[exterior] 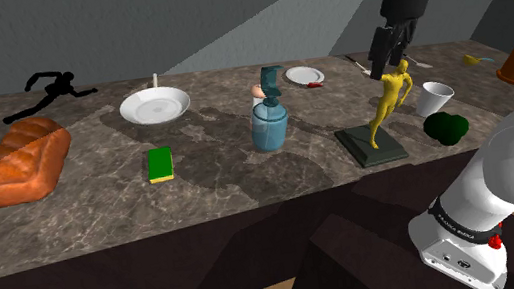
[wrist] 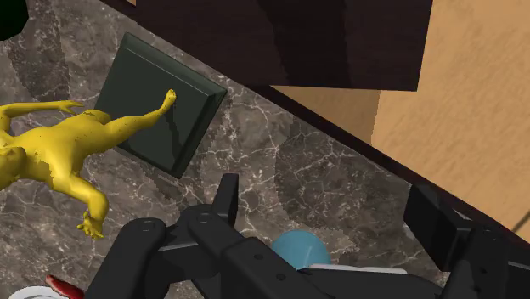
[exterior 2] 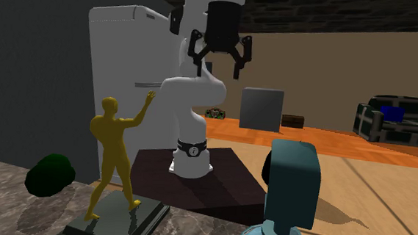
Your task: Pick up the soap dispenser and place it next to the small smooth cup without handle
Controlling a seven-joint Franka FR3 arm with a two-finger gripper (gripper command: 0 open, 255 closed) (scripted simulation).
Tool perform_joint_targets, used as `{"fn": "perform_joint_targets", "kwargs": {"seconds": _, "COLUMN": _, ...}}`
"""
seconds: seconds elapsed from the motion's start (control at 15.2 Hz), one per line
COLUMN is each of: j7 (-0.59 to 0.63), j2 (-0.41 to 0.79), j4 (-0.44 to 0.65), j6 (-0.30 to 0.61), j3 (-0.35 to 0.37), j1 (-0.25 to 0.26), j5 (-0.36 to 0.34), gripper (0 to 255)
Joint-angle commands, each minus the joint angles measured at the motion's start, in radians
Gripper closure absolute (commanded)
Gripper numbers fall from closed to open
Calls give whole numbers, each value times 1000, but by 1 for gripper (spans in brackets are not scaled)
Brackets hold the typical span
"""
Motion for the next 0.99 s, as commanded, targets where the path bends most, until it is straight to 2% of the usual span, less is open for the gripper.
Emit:
{"fn": "perform_joint_targets", "kwargs": {"seconds": 0.0, "j7": 0, "j2": 0, "j4": 0, "j6": 0, "j3": 0, "j1": 0, "j5": 0, "gripper": 0}}
{"fn": "perform_joint_targets", "kwargs": {"seconds": 0.53, "j7": 211, "j2": 161, "j4": -56, "j6": 357, "j3": 117, "j1": -37, "j5": 30, "gripper": 0}}
{"fn": "perform_joint_targets", "kwargs": {"seconds": 0.92, "j7": 388, "j2": 341, "j4": -25, "j6": 603, "j3": 206, "j1": -90, "j5": -11, "gripper": 0}}
